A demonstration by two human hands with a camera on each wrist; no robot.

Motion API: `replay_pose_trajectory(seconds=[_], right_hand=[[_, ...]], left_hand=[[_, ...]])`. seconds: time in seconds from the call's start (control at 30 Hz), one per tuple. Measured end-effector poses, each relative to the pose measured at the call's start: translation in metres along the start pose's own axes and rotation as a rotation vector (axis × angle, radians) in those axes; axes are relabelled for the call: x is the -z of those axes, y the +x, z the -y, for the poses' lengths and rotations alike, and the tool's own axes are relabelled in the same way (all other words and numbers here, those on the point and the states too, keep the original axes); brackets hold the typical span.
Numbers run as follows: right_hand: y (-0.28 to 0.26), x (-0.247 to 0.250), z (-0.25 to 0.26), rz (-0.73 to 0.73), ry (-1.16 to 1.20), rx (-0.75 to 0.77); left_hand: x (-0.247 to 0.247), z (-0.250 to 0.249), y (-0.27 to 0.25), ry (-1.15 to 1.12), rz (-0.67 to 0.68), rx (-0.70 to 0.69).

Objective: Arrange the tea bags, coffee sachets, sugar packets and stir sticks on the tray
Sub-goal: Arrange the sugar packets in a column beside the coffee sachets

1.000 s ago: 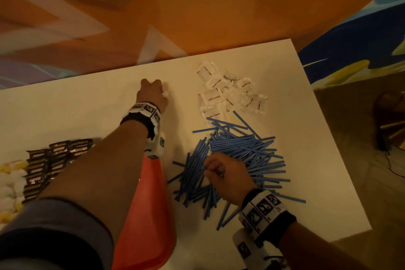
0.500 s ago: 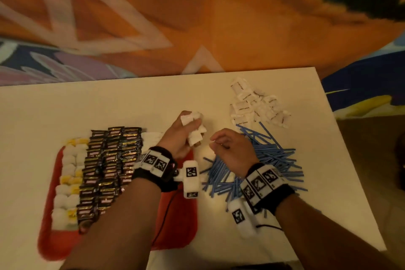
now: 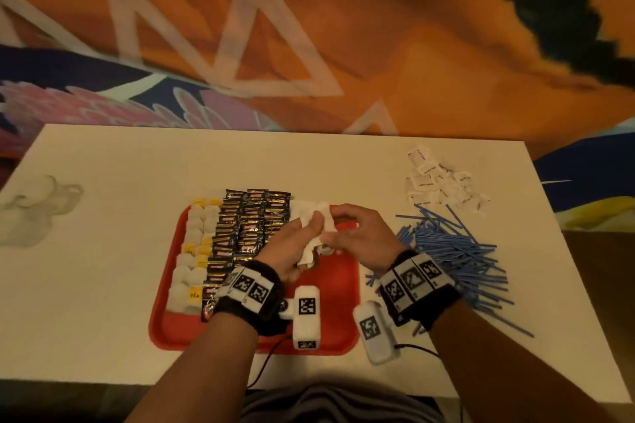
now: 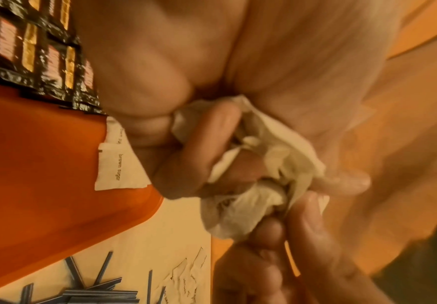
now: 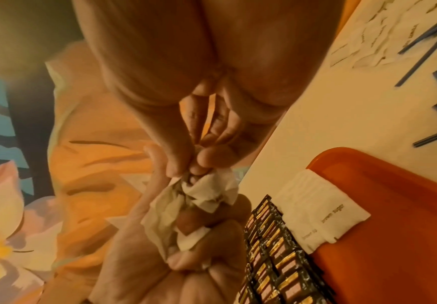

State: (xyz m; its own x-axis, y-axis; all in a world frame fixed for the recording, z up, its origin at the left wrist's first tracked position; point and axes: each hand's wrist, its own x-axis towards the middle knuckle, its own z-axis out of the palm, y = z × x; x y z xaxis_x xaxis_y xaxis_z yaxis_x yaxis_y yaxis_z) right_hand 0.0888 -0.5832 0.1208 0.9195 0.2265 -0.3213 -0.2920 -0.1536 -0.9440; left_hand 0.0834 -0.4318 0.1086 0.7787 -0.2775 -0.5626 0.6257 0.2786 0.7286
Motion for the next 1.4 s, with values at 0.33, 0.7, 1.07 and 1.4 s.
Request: replay_pose_trajectory(seconds=[0.33, 0.7, 1.07, 1.4], right_hand=[[-0.002, -0.048, 0.015, -0.192, 0.358, -0.161], [-0.002, -0.054, 0.007, -0.213, 0.217, -0.159], [0.003, -0.029, 0.014, 0.042, -0.667, -0.024], [0.016, -0.024, 0.009, -0.276, -0.143, -0.014]], left_hand=[[0.04, -0.012, -0.023, -0.137, -0.042, 0.015], [0.061, -0.014, -0.022, -0.361, -0.159, 0.009], [0.064, -0.013, -0.023, 0.194, -0.017, -0.09], [0.045, 0.003, -0.015, 0.437, -0.109, -0.08]])
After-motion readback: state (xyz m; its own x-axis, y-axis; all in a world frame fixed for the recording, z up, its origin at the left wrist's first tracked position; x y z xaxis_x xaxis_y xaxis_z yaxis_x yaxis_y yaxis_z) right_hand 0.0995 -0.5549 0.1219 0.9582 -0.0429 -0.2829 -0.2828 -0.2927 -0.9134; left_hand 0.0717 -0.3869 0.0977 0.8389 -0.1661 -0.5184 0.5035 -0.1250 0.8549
